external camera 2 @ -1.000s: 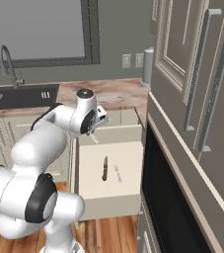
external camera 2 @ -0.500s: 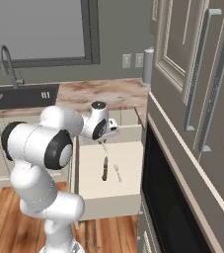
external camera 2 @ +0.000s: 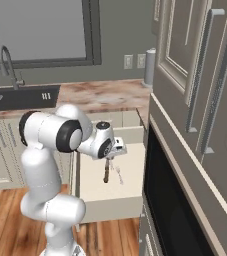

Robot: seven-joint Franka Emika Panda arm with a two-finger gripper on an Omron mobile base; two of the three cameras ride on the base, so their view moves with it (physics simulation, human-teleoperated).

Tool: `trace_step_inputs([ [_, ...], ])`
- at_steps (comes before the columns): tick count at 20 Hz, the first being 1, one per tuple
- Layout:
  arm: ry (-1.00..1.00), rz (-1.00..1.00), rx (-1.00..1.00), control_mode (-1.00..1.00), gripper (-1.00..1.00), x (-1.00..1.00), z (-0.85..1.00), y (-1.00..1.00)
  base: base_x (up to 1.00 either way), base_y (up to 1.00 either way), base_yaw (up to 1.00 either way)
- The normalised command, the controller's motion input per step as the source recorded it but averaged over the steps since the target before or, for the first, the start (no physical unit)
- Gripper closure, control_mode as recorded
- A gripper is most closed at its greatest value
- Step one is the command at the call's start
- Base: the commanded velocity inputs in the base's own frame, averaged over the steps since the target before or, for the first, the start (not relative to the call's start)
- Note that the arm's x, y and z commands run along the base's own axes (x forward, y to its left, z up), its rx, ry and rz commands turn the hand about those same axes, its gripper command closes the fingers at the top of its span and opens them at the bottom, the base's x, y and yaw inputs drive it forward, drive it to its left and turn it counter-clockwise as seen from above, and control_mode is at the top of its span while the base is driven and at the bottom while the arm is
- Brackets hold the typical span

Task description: Pick up the metallic utensils from the counter and place them in the open drawer. Make sure not to pick up any wooden utensils.

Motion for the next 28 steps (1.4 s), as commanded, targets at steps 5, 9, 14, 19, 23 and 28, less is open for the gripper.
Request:
trace_step_inputs([
  [5,0.00,-0.06,0.03,-1.00,1.00,0.07,-0.24,-0.18,0.00,0.00,0.00],
  [9,0.00,-0.03,0.03,-1.00,1.00,0.22,-0.30,-0.04,0.00,0.00,0.00],
  [14,0.00,-0.01,0.01,-1.00,1.00,0.16,-0.41,0.00,0.00,0.00,0.00],
  [19,0.00,-0.03,0.00,-1.00,1.00,0.04,-0.46,0.00,0.00,0.00,0.00],
  [23,0.00,-0.02,0.02,-1.00,1.00,0.22,-0.28,0.00,0.00,0.00,0.00],
  [28,0.00,0.00,0.05,-1.00,1.00,0.37,-0.19,0.00,0.00,0.00,0.00],
])
